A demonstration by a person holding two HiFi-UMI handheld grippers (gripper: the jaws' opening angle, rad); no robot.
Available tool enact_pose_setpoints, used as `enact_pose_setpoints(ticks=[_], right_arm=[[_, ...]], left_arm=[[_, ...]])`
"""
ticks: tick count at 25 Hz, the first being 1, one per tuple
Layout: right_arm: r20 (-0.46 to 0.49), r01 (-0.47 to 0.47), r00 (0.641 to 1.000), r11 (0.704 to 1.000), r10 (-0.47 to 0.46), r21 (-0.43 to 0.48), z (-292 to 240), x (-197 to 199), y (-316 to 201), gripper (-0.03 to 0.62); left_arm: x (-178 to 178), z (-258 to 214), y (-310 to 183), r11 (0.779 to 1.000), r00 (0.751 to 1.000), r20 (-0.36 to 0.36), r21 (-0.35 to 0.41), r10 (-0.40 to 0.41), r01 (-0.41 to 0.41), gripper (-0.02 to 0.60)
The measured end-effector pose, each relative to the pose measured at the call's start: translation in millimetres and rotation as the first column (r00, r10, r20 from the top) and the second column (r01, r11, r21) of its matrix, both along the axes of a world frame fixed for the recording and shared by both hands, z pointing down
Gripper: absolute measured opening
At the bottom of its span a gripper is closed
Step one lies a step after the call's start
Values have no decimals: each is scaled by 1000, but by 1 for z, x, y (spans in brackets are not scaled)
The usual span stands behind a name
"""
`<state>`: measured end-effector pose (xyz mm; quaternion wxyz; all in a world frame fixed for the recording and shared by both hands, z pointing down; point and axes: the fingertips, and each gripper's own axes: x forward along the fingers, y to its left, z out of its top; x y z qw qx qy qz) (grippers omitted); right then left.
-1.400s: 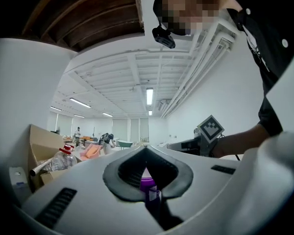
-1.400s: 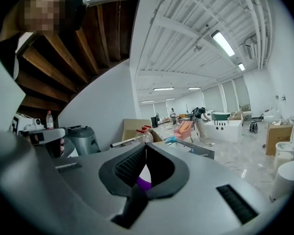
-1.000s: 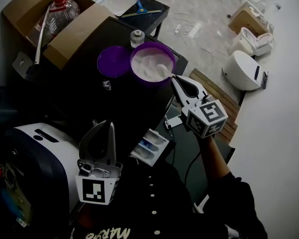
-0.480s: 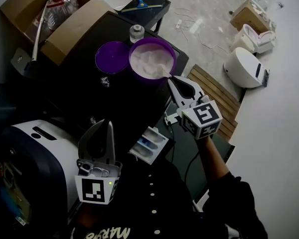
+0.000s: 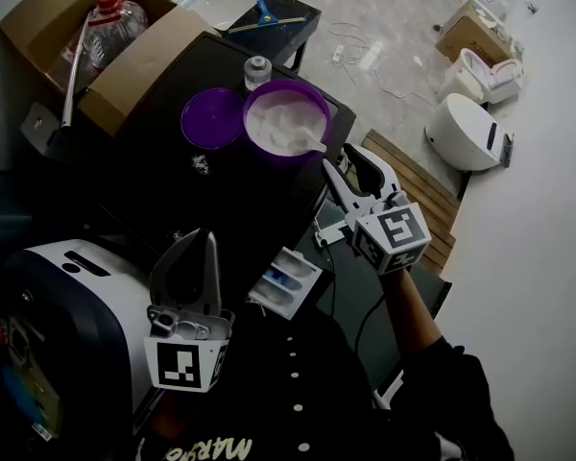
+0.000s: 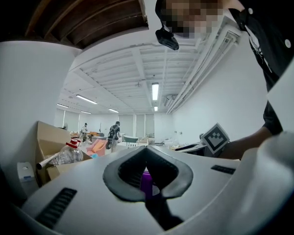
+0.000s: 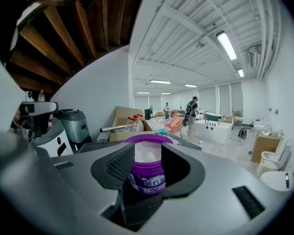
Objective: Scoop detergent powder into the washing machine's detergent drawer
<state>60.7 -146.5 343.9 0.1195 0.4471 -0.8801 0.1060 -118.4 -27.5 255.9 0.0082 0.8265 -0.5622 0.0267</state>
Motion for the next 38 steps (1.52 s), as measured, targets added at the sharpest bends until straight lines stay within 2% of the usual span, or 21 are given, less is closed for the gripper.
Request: enact_pose_setpoints(ticks=[1, 3, 4, 7, 15, 20, 25, 29, 38], right_arm=[[6, -9, 1000, 999, 9, 43, -9, 3, 4, 166], [48, -32, 999, 992, 26, 125, -29, 10, 14, 103], [84, -52, 996, 987, 39, 152, -39, 13, 21, 68], [178, -102, 982, 978, 69, 184, -65, 19, 42, 44], [201, -223, 963, 948, 179, 228, -105, 43, 88, 34], [243, -326, 934, 899, 260, 292, -135, 74, 112, 34], [237, -379, 919, 870, 314, 315, -147, 92, 135, 35], [266, -441, 890, 848, 370, 295, -149, 105, 153, 34], [252, -482, 872, 828, 420, 287, -135, 120, 176, 35]], left_arm=[[1, -2, 0, 1000, 1000, -1, 7, 3, -3, 15], [2, -6, 0, 1000, 1000, -3, 19, 11, -11, 15], [2, -8, -1, 1000, 1000, -3, 24, 15, -15, 15], [3, -14, -1, 999, 1000, -5, 40, 26, -26, 15], [7, -37, 3, 992, 997, -6, 107, 71, -70, 15], [-1, -51, 6, 987, 997, 1, 146, 71, -70, 15], [-12, -62, 12, 982, 998, 9, 179, 61, -62, 15], [-20, -68, 18, 978, 998, 19, 197, 59, -62, 15], [-31, -71, 27, 977, 998, 30, 208, 47, -52, 15]])
